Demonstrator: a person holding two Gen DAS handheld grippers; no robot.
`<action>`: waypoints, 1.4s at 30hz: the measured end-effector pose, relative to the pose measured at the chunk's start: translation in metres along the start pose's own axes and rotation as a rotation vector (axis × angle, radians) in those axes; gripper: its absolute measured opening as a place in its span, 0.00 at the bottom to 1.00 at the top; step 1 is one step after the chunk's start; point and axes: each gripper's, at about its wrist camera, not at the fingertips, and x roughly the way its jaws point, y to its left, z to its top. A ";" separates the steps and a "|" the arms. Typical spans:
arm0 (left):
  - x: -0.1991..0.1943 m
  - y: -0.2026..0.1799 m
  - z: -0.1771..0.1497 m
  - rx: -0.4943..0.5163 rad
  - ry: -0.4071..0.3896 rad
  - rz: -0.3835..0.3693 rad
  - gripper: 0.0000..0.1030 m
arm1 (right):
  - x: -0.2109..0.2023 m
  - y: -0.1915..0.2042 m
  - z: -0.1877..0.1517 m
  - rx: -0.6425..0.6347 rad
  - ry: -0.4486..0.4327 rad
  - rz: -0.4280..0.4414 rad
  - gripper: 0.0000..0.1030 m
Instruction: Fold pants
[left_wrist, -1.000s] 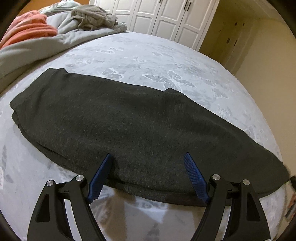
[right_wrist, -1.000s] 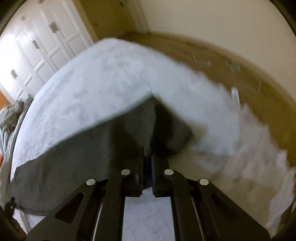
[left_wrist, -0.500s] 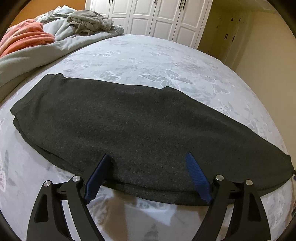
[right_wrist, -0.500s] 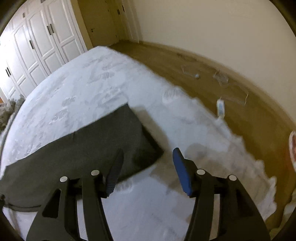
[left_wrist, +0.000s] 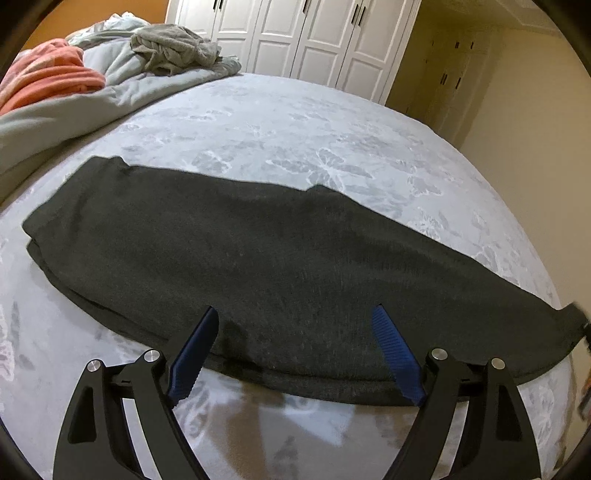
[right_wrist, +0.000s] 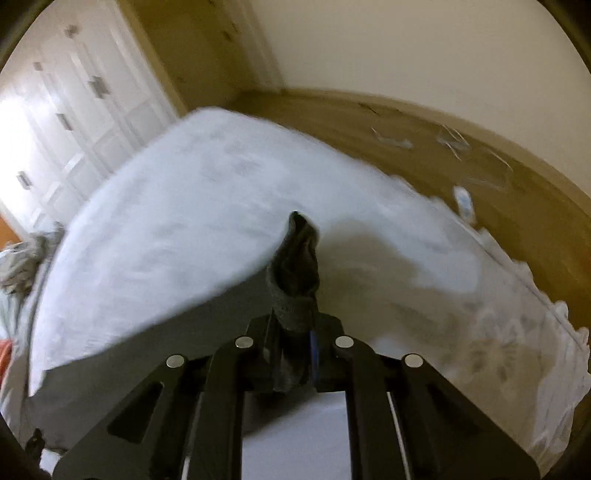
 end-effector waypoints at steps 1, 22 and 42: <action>-0.002 0.000 0.001 0.002 -0.003 -0.004 0.80 | -0.010 0.018 0.003 -0.020 -0.012 0.036 0.10; -0.029 0.062 0.024 -0.272 0.005 -0.190 0.82 | -0.022 0.347 -0.188 -0.621 0.279 0.406 0.45; -0.023 0.036 0.023 -0.168 0.023 -0.171 0.82 | 0.010 0.393 -0.245 -0.819 0.246 0.256 0.08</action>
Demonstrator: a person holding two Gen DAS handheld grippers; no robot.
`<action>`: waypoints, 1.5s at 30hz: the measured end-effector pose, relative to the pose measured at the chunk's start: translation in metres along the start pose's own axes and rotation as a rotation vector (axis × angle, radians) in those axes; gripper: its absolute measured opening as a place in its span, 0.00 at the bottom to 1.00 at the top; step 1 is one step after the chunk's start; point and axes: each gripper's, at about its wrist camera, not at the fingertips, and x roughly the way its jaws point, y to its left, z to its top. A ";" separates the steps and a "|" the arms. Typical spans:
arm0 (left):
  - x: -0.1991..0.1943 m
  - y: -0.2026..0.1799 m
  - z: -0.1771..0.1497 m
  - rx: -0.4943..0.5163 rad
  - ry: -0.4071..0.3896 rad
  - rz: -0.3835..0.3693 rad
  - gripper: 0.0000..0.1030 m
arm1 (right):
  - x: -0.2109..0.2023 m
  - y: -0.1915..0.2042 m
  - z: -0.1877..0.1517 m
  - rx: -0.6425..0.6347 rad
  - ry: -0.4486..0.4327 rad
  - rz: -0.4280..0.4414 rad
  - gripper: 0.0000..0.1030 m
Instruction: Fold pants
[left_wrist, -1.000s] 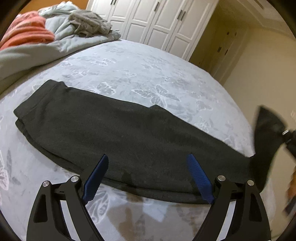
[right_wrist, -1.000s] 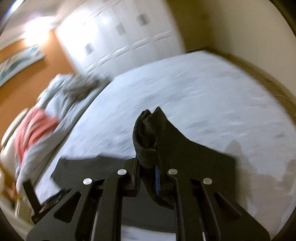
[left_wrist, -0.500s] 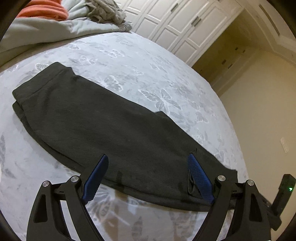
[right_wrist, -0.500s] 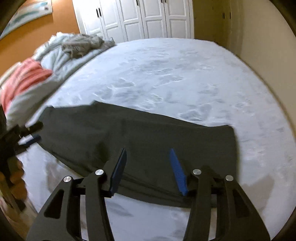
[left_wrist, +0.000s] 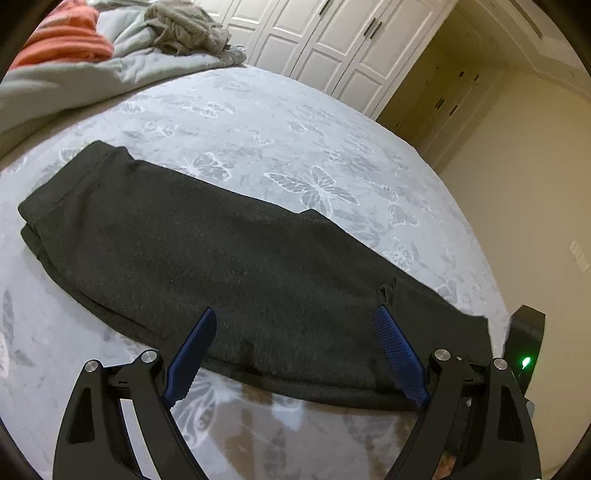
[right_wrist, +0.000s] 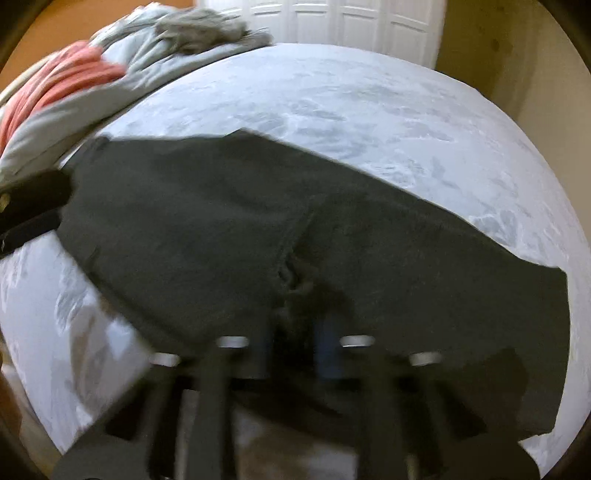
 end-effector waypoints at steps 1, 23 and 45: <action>-0.002 0.003 0.002 -0.014 -0.003 -0.009 0.83 | -0.008 -0.007 0.005 0.031 -0.025 0.007 0.08; 0.000 0.029 0.007 -0.133 0.015 0.009 0.82 | -0.106 -0.179 -0.052 0.362 -0.044 -0.156 0.70; -0.001 0.234 0.036 -0.862 0.054 -0.066 0.83 | -0.041 -0.203 -0.085 0.569 0.084 0.167 0.30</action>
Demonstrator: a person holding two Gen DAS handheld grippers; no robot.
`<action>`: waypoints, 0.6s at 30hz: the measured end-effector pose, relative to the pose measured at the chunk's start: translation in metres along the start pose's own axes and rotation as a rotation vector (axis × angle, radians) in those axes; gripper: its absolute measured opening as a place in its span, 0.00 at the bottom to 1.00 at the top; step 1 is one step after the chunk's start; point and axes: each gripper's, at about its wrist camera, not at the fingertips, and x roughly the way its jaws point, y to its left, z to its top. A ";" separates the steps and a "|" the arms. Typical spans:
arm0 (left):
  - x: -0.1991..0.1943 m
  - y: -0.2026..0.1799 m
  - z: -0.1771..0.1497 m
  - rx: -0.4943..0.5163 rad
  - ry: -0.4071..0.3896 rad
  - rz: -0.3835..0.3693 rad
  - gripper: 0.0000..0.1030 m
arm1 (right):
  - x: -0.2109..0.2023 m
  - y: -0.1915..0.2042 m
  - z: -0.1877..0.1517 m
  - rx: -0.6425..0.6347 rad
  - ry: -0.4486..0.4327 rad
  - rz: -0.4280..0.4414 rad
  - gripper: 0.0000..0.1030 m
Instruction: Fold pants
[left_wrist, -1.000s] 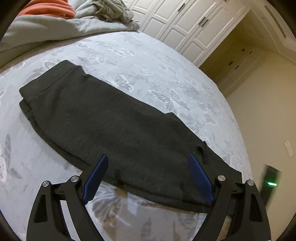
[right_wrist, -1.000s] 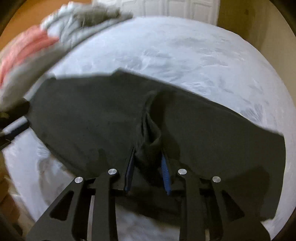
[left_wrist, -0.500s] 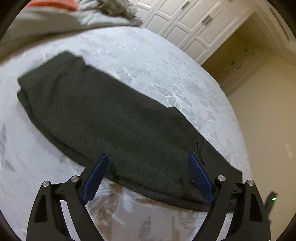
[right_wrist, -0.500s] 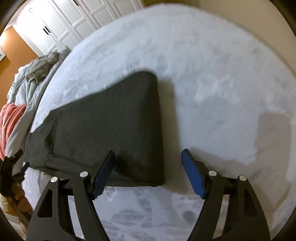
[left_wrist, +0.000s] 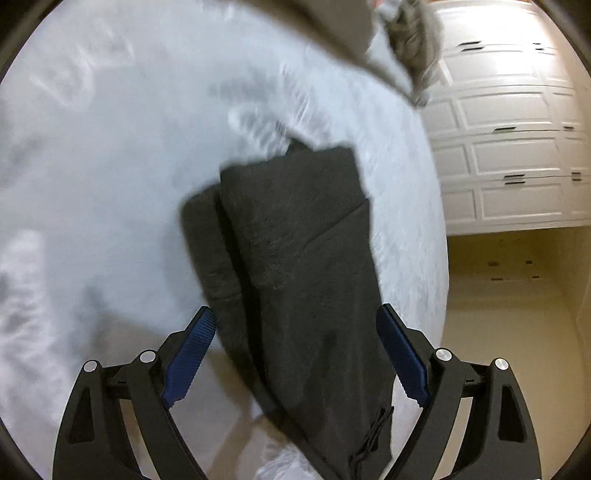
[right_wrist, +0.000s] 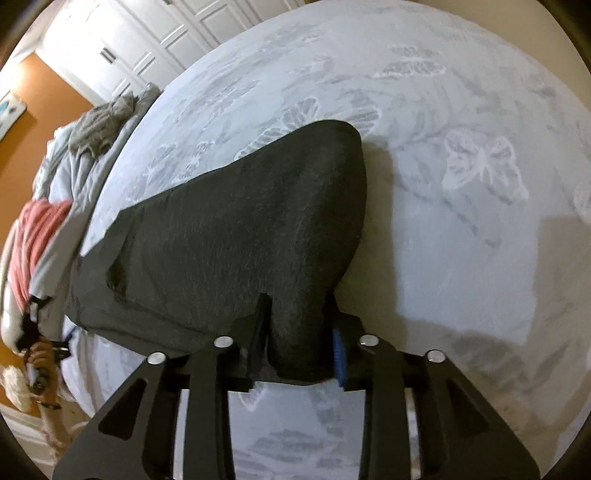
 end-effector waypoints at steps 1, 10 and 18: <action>0.003 0.002 0.002 -0.009 -0.002 -0.003 0.85 | 0.001 0.001 0.000 0.001 -0.004 0.000 0.30; -0.004 0.014 0.011 -0.004 0.037 -0.118 0.05 | -0.018 0.011 0.008 -0.029 -0.060 0.054 0.15; -0.045 -0.013 -0.030 0.146 0.149 -0.087 0.04 | -0.109 -0.030 0.003 -0.033 -0.119 0.077 0.09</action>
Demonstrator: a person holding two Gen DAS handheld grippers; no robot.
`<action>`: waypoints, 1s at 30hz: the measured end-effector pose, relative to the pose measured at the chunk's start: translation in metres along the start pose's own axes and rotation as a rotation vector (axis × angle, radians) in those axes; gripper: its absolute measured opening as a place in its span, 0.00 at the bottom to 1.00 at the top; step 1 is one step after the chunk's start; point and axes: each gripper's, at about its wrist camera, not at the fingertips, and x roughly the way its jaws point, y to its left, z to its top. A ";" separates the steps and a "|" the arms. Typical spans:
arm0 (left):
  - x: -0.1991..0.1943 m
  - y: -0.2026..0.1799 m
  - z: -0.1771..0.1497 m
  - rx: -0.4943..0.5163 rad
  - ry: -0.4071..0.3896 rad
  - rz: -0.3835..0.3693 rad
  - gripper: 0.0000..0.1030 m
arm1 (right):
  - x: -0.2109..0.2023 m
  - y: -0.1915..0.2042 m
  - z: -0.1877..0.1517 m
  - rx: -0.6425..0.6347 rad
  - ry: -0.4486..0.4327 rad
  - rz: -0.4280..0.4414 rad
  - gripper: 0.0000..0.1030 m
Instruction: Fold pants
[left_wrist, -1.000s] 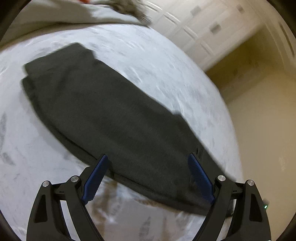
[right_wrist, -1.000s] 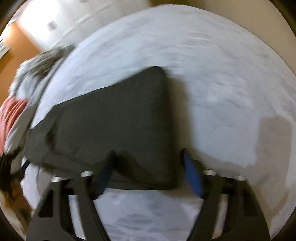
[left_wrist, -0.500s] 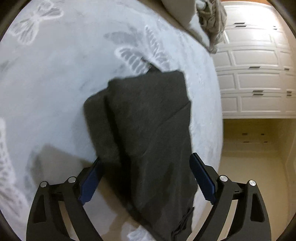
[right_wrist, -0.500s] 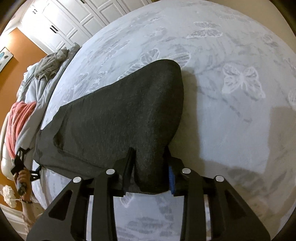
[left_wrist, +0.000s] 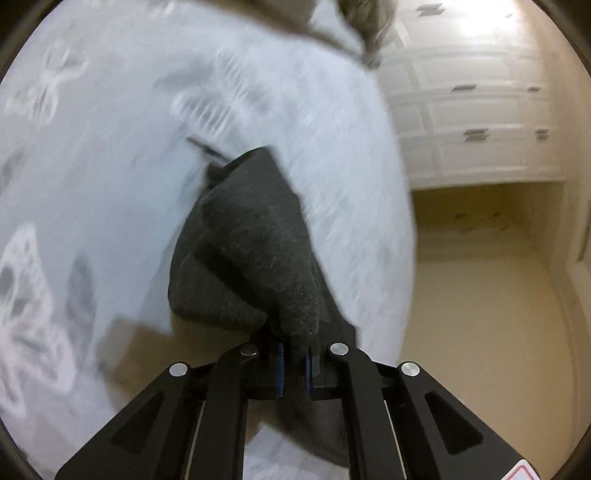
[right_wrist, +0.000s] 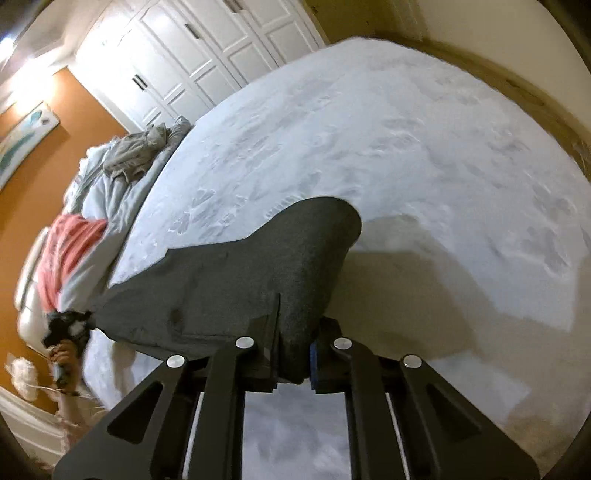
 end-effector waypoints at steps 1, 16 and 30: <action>0.007 0.007 -0.003 -0.001 0.022 0.047 0.05 | 0.003 -0.014 -0.005 0.007 0.035 -0.035 0.09; 0.006 0.031 -0.027 0.038 -0.032 0.197 0.16 | 0.039 0.129 -0.042 -0.352 0.017 -0.112 0.50; 0.014 0.031 -0.016 0.018 -0.006 0.158 0.16 | 0.096 0.207 -0.054 -0.504 0.016 -0.035 0.08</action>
